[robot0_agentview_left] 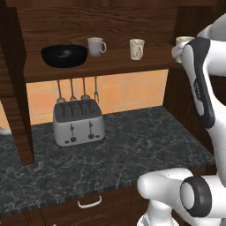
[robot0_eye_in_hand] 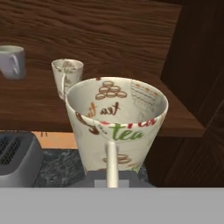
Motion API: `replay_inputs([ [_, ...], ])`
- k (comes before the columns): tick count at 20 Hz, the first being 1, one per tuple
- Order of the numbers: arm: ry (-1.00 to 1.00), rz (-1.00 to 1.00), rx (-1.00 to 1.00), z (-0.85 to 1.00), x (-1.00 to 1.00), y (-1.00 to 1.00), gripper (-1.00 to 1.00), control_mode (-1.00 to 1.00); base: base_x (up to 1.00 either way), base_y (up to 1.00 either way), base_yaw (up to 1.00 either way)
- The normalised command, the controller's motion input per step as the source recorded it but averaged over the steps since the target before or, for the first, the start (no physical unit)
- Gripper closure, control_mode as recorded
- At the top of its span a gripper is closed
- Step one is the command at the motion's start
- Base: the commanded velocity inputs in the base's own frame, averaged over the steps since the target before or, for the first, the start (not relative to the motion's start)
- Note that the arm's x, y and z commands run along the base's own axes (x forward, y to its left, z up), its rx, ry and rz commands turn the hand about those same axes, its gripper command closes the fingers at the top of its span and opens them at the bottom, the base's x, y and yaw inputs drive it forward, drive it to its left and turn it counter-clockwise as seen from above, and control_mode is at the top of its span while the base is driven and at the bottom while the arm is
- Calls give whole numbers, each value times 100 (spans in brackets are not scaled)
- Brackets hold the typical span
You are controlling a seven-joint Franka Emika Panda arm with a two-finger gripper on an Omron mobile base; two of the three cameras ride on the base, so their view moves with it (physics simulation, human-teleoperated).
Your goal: Gather all objects into one cabinet and sort the glasses and bowls to opposite sides.
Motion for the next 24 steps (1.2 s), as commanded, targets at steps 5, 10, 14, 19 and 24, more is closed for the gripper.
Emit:
replay_inputs([
  [5,0,-3,0,0,89,-1,100,-100,0,0,0],
  [10,0,0,0,0,88,-15,100,-100,0,0,0],
  [14,0,0,0,0,76,-38,100,-100,0,0,0],
  [19,0,0,0,0,64,-35,100,-100,0,0,0],
  [24,0,0,0,0,25,-3,100,-100,0,0,0],
])
